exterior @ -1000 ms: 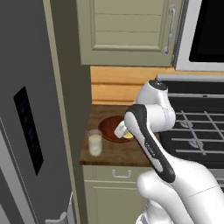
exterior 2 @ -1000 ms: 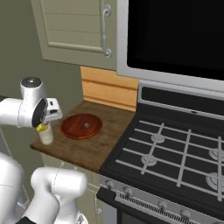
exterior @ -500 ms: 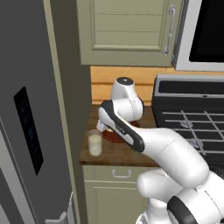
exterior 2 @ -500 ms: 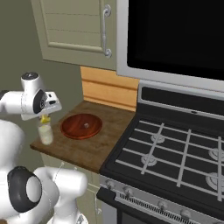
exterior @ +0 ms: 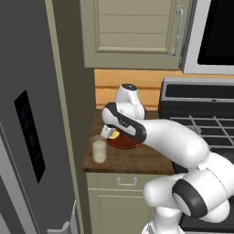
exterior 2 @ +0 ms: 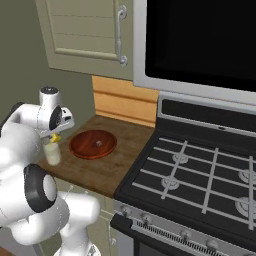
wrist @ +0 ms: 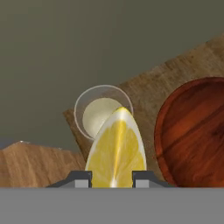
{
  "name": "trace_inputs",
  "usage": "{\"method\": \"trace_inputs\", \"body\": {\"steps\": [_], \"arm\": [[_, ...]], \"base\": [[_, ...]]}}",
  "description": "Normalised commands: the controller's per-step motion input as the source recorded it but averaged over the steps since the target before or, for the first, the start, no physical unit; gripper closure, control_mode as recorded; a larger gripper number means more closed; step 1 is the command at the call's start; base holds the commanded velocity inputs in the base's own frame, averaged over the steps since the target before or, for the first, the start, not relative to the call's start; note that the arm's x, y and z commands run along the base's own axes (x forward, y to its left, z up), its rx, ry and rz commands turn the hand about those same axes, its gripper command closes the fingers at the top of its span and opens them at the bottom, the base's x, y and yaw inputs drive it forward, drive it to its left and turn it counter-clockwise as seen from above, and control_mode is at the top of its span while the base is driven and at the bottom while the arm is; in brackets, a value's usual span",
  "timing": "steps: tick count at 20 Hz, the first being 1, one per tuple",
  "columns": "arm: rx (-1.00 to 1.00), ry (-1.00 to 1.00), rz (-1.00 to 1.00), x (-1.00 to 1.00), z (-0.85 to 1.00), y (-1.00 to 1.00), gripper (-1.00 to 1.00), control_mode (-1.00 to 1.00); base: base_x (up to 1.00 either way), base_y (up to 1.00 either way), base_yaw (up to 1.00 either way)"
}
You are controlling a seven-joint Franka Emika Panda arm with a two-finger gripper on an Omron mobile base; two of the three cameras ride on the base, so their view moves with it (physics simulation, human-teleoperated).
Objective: Grab a lemon wedge from the fridge and one ice cube from the ice bowl, and put them in the glass of lemonade.
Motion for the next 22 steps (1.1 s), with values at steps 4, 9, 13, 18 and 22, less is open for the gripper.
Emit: {"method": "trace_inputs", "body": {"steps": [4,9,13,18,22], "arm": [[0.0,0.0,0.25,0.05,0.0,0.15,1.0,-1.0],[-0.01,0.0,0.05,0.12,-0.04,0.34,1.0,-1.0],[-0.03,0.0,0.0,0.16,-0.06,0.03,1.0,-1.0],[-0.01,0.0,0.0,0.24,-0.04,0.0,1.0,-1.0],[0.0,0.0,0.0,0.11,-0.01,0.0,1.0,-1.0]], "base": [[0.0,0.0,0.0],[0.0,0.0,0.0],[0.0,0.0,0.0],[0.0,0.0,0.0],[0.0,0.0,0.0]]}}
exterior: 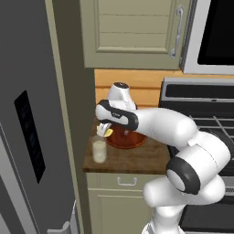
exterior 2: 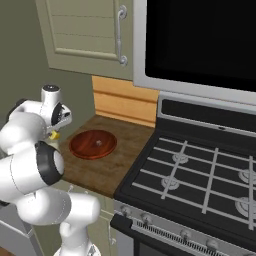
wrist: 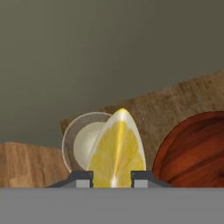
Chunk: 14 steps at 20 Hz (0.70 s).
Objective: Grab a lemon wedge from the fridge and one ice cube from the ice bowl, and put them in the glass of lemonade.
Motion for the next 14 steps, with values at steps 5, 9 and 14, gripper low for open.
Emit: {"method": "trace_inputs", "body": {"steps": [5,9,14], "arm": [[0.0,0.0,-0.02,0.01,-0.03,0.09,1.0,-1.0],[0.0,-0.01,0.0,0.0,0.0,0.23,1.0,-1.0],[-0.01,-0.03,0.0,0.0,-0.03,0.14,1.0,-1.0]], "base": [[0.0,0.0,0.0],[0.0,0.0,0.0],[0.0,0.0,0.0]]}}
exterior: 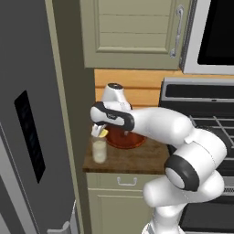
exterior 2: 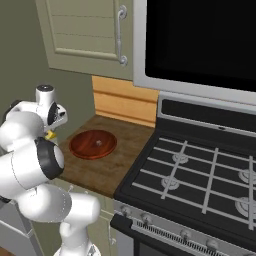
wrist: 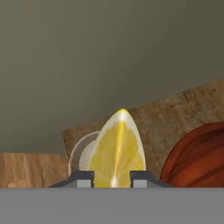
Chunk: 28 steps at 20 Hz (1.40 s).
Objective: Grab a lemon wedge from the fridge and one ice cube from the ice bowl, and put them in the glass of lemonade.
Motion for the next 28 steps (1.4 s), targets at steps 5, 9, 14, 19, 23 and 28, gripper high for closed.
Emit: {"method": "trace_inputs", "body": {"steps": [5,9,14,19,23,28], "arm": [[0.0,-0.04,0.0,-0.03,-0.04,0.09,1.0,-1.0],[0.0,-0.04,0.0,-0.15,0.0,0.0,1.0,-1.0],[0.0,-0.02,0.0,-0.08,0.0,-0.02,1.0,-1.0],[0.0,-0.01,0.0,-0.08,-0.07,-0.02,1.0,-1.0],[0.0,0.0,0.0,0.0,0.0,-0.01,1.0,-1.0],[0.0,0.0,0.0,0.0,0.0,-0.04,1.0,-1.0]], "base": [[0.0,0.0,0.0],[0.0,0.0,0.0],[0.0,0.0,0.0],[0.0,0.0,0.0],[0.0,0.0,0.0],[0.0,0.0,0.0]]}}
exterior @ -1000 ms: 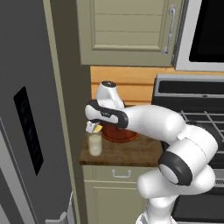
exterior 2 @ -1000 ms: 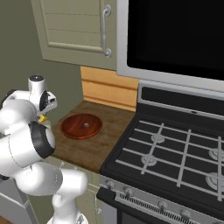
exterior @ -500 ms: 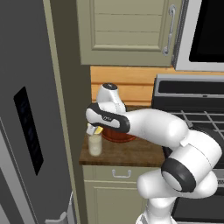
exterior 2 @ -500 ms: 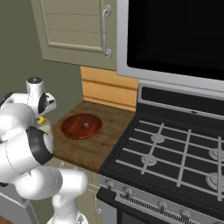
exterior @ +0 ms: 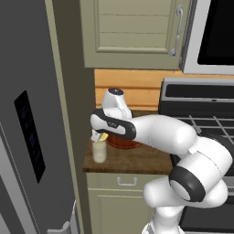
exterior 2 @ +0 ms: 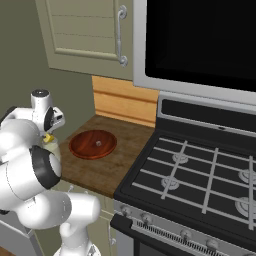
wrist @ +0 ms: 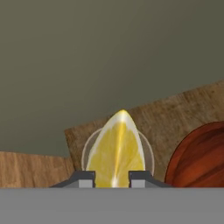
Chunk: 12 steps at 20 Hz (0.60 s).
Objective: Grab a lemon wedge from the fridge and one ice cube from the ice bowl, and put them in the glass of lemonade.
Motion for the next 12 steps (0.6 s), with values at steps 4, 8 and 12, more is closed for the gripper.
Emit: {"method": "trace_inputs", "body": {"steps": [4,8,12], "arm": [[0.0,0.0,0.0,0.0,0.0,0.0,-1.0,-1.0],[0.0,0.0,0.0,0.0,0.0,0.0,-1.0,-1.0],[0.0,0.0,0.0,0.0,0.0,0.0,-1.0,-1.0]], "base": [[0.0,0.0,0.0],[0.0,0.0,0.0],[0.0,0.0,0.0]]}}
